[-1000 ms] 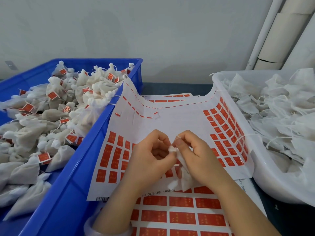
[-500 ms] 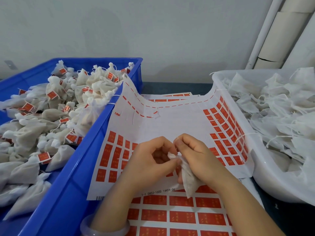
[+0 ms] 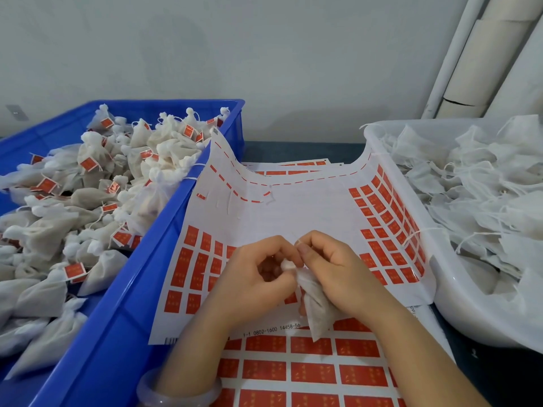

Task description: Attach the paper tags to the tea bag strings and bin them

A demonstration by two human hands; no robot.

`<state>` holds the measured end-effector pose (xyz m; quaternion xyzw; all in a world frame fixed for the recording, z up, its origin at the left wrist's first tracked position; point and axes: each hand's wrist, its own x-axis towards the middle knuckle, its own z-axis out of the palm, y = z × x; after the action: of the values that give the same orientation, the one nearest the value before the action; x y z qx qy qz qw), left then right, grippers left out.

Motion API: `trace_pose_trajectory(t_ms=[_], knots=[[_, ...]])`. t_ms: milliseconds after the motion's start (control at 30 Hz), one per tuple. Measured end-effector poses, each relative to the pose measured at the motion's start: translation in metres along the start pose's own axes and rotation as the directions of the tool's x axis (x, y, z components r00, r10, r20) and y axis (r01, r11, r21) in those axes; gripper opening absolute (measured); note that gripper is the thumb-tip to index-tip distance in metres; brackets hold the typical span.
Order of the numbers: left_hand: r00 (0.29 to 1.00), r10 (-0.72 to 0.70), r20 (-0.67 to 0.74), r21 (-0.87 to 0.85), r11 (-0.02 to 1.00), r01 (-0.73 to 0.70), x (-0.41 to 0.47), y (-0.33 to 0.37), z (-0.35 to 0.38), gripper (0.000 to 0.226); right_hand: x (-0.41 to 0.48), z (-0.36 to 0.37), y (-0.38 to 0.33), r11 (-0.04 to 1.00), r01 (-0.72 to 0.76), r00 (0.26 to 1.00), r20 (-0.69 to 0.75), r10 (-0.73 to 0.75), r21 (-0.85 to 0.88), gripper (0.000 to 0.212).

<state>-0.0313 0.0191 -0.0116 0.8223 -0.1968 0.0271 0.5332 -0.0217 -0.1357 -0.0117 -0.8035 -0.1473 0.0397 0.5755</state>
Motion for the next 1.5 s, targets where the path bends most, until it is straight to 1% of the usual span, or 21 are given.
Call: trace_pose_trajectory(t_ms=[67, 167, 233, 333, 467, 600, 767, 833, 900, 1000, 1200, 1300, 1367, 1500], knots=[[1.000, -0.016, 0.017, -0.021, 1.000, 0.016, -0.001, -0.001, -0.001, 0.016, 0.000, 0.001, 0.001, 1.000, 0.006, 1.000, -0.004, -0.006, -0.014, 0.023], [0.996, -0.029, 0.080, -0.071, 0.997, 0.035, -0.001, -0.002, -0.002, 0.016, 0.001, -0.001, 0.002, 1.000, -0.002, 1.000, -0.007, 0.002, -0.006, 0.023], [0.996, -0.029, 0.088, -0.059, 0.998, 0.035, -0.001, -0.002, -0.002, 0.017, 0.001, -0.001, 0.003, 1.000, -0.007, 1.000, -0.001, 0.007, -0.010, 0.024], [0.999, -0.032, 0.042, 0.002, 1.000, 0.031, -0.001, -0.004, -0.001, 0.018, 0.000, 0.000, 0.003, 1.000, -0.014, 1.000, 0.004, 0.015, -0.028, 0.023], [1.000, -0.018, -0.023, 0.005, 1.000, 0.018, 0.000, -0.003, -0.002, 0.019, 0.000, 0.000, 0.000, 1.000, 0.005, 1.000, -0.015, -0.005, -0.028, 0.022], [0.998, -0.002, -0.061, -0.038, 0.999, -0.001, -0.001, 0.002, -0.001, 0.017, 0.000, 0.002, -0.002, 0.999, 0.024, 0.999, -0.039, -0.025, -0.028, 0.021], [0.997, 0.010, -0.080, -0.057, 0.998, -0.014, 0.000, 0.004, -0.001, 0.029, -0.001, 0.003, -0.003, 0.999, 0.035, 0.995, -0.089, -0.037, -0.017, 0.021], [0.996, 0.003, -0.094, -0.059, 0.998, -0.009, 0.000, 0.004, 0.000, 0.024, -0.001, 0.003, -0.003, 0.998, 0.054, 0.991, -0.119, -0.057, -0.028, 0.020], [0.994, -0.011, -0.107, -0.067, 0.998, 0.004, 0.000, 0.005, 0.001, 0.015, -0.002, 0.005, -0.004, 0.997, 0.072, 0.986, -0.146, -0.077, -0.037, 0.020], [0.994, -0.022, -0.109, -0.077, 0.997, 0.014, -0.001, 0.005, 0.001, 0.012, -0.003, 0.008, -0.005, 0.994, 0.095, 0.977, -0.188, -0.103, -0.049, 0.020], [0.998, -0.059, -0.039, -0.128, 0.990, 0.054, 0.000, 0.003, 0.001, 0.007, -0.004, 0.014, -0.006, 0.991, 0.106, 0.953, -0.277, -0.126, -0.085, 0.023], [0.998, -0.061, -0.028, -0.116, 0.992, 0.057, 0.000, 0.003, 0.002, 0.015, -0.003, 0.018, -0.004, 0.990, 0.096, 0.945, -0.305, -0.122, -0.101, 0.022], [0.996, -0.087, -0.030, -0.124, 0.989, 0.082, 0.001, 0.004, 0.003, 0.014, -0.002, 0.017, -0.004, 0.991, 0.098, 0.943, -0.309, -0.121, -0.091, 0.021], [0.984, -0.173, -0.033, -0.197, 0.967, 0.163, 0.003, 0.005, 0.007, 0.010, -0.003, 0.009, -0.005, 0.984, 0.160, 0.936, -0.304, -0.178, -0.082, 0.019]])
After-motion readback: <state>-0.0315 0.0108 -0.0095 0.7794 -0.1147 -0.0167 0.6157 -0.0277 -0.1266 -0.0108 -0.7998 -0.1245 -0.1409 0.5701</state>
